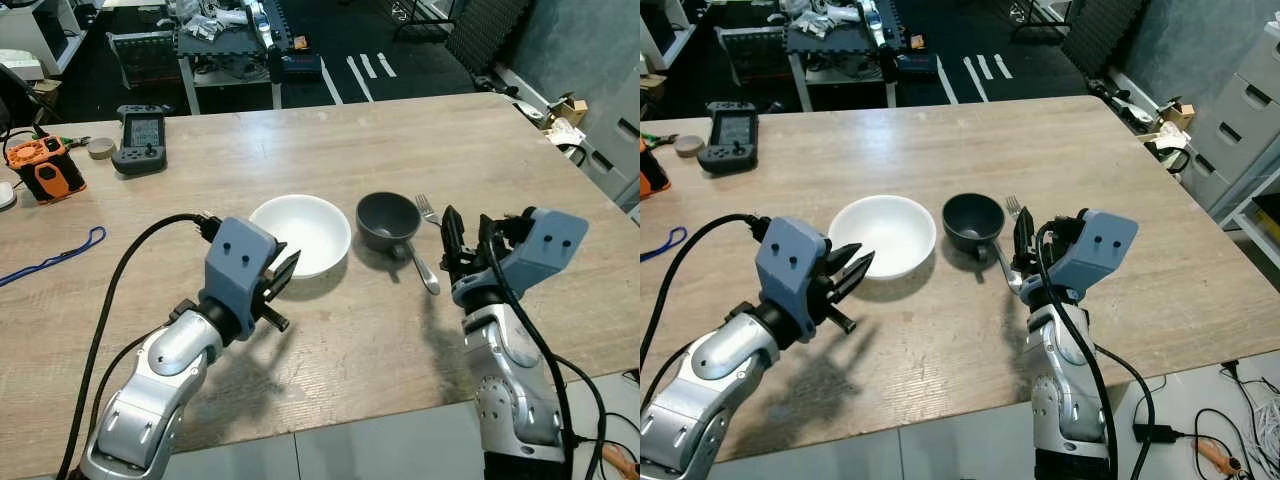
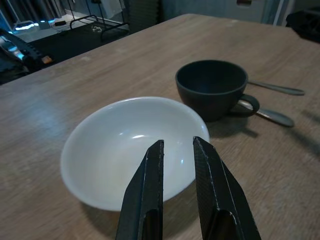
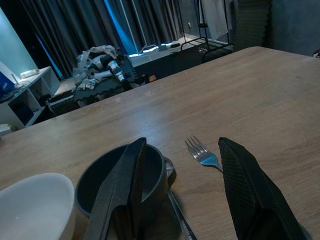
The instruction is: Setting the table
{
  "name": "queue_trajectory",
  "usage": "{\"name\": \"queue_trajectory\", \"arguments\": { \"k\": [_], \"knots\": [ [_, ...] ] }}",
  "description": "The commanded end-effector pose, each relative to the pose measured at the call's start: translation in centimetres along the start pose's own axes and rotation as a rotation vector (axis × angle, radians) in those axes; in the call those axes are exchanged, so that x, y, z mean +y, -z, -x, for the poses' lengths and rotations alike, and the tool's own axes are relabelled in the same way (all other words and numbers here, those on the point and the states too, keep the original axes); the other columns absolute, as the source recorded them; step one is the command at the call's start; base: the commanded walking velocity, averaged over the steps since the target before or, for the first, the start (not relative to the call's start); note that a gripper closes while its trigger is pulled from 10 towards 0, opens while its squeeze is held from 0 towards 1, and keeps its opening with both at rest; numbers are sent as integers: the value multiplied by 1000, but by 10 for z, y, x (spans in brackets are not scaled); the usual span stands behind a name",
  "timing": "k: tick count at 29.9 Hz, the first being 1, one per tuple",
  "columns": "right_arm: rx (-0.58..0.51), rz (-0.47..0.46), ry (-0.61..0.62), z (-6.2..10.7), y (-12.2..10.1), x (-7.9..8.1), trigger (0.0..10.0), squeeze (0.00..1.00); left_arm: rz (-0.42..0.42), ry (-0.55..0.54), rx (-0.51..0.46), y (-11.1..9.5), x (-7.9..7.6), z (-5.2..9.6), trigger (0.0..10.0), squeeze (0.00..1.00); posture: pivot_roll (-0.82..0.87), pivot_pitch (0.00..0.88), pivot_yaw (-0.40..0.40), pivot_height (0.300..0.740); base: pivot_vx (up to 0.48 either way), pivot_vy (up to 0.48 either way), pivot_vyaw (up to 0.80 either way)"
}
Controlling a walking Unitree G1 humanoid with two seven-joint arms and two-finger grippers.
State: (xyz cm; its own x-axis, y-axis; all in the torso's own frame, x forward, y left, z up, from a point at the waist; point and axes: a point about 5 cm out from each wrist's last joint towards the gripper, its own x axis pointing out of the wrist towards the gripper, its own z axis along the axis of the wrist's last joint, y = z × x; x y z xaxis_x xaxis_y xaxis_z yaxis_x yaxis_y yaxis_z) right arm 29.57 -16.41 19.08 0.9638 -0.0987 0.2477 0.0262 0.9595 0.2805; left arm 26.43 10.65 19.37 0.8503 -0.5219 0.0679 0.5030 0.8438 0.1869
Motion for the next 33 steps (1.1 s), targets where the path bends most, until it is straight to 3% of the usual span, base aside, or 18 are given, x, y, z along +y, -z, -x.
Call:
{"name": "queue_trajectory", "arguments": {
  "k": [1, 20, 33],
  "knots": [
    [6, -1, 10, 2, 4, 1, 10000, 0, 3, 2, 18, 6, -3, 1, 10000, 0, 7, 52, 68, 740, 0, 0, 0],
    [35, 5, -26, 0, 14, 11, 10000, 0, 12, -118, 17, 10, 6, -2, 10000, 0, 19, 50, 50, 740, 0, 0, 0],
    [44, 21, -29, -1, 16, 7, 10000, 0, 17, -135, 13, 10, 7, -4, 10000, 0, 28, 49, 47, 740, 0, 0, 0]
  ]
}}
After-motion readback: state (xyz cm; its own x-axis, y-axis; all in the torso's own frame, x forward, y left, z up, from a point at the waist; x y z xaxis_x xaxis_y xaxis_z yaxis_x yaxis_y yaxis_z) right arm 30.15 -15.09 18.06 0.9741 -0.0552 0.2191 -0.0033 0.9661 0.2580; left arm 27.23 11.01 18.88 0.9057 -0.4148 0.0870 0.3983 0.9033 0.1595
